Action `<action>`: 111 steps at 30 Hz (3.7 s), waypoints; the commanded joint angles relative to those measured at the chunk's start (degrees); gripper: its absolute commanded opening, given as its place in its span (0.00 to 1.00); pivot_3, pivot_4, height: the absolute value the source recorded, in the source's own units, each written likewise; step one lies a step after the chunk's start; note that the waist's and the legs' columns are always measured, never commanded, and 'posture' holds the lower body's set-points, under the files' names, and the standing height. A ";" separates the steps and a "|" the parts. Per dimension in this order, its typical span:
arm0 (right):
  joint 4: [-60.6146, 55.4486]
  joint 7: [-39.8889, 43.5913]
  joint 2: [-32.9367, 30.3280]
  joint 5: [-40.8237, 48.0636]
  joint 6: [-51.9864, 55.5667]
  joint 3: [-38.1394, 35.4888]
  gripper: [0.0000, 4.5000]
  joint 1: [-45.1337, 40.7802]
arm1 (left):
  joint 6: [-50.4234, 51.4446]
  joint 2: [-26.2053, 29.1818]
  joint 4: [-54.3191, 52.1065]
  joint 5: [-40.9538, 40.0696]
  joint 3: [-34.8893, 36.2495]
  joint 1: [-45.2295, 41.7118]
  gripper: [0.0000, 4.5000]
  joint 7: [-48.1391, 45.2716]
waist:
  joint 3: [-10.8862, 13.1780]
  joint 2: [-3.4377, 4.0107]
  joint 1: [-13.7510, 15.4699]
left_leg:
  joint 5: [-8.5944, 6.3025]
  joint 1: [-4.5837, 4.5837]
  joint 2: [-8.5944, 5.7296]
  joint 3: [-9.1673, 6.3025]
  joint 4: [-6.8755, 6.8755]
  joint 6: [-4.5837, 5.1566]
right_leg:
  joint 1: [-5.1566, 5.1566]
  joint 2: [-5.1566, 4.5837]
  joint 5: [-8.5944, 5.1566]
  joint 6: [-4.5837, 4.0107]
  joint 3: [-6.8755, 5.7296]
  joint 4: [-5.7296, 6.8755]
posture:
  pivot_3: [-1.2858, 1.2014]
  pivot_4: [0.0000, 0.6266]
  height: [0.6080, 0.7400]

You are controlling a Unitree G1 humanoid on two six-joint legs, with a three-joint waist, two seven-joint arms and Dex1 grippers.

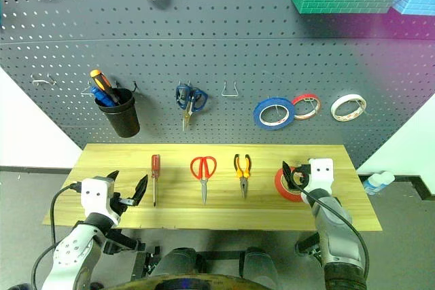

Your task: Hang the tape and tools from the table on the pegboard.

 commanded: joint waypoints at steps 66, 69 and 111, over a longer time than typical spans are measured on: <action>-11.59 -0.78 0.13 0.35 2.03 0.92 1.00 2.49 | -3.38 -10.43 2.10 14.97 -41.71 3.73 0.98 4.33 | 0.11 0.24 -1.43 | 0.00 0.36 0.03 0.20 -0.01 0.01 | 0.16 0.14 -0.18 0.29 0.18 0.05 | 0.50 0.00 0.97; -11.58 -0.73 0.21 0.35 2.01 1.06 1.00 2.44 | -3.45 -10.40 0.43 16.64 -43.72 3.69 0.98 5.16 | 0.16 0.26 -2.09 | -0.02 0.70 0.04 0.20 -0.03 0.00 | 0.44 0.12 -0.20 0.30 0.18 0.01 | 0.50 0.00 0.97; -14.08 -0.90 0.35 0.47 2.91 1.60 1.00 3.66 | -1.48 -11.37 -5.39 16.48 -50.94 5.41 0.98 6.68 | 0.42 0.43 -2.31 | -0.07 0.63 0.05 0.21 -0.15 0.01 | 0.44 0.00 -0.26 0.39 0.24 -0.13 | 0.50 0.00 0.97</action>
